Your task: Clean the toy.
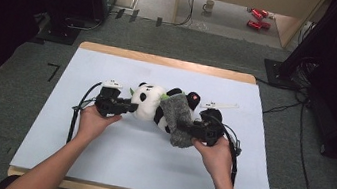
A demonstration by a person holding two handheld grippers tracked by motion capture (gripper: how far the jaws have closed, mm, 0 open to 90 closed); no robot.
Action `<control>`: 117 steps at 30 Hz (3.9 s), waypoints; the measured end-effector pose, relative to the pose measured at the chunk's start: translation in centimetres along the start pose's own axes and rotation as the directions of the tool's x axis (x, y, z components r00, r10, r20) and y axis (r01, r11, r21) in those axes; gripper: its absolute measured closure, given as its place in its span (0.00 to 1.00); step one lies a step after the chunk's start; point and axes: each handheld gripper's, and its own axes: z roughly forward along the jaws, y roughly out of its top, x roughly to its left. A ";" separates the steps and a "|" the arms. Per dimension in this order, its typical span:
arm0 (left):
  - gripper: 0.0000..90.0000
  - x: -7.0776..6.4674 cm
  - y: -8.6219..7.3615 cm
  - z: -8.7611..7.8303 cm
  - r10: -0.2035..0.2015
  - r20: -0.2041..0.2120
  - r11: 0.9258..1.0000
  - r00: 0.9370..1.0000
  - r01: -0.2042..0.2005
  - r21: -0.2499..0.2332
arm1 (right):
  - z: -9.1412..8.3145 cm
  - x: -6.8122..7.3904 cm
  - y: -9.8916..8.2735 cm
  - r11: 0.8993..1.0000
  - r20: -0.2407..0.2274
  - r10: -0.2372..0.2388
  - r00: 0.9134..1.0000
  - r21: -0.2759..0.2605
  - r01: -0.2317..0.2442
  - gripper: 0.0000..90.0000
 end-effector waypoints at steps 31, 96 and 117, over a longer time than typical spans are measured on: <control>0.76 0.7 -0.2 0.0 -0.039 0.029 0.999 0.999 0.039 0.011 | 2.0 -4.9 -3.5 0.990 0.106 0.120 0.987 0.062 -0.127 0.86; 0.75 -1.5 -0.4 -1.1 0.010 0.091 0.998 0.996 -0.016 0.062 | -2.1 3.0 0.0 0.988 0.026 -0.066 0.997 -0.135 0.069 0.86; 0.42 -1.9 -2.1 -1.1 0.168 0.090 0.986 0.982 -0.167 -0.024 | 3.6 1.4 0.4 0.982 0.155 -0.188 0.970 -0.005 0.191 0.86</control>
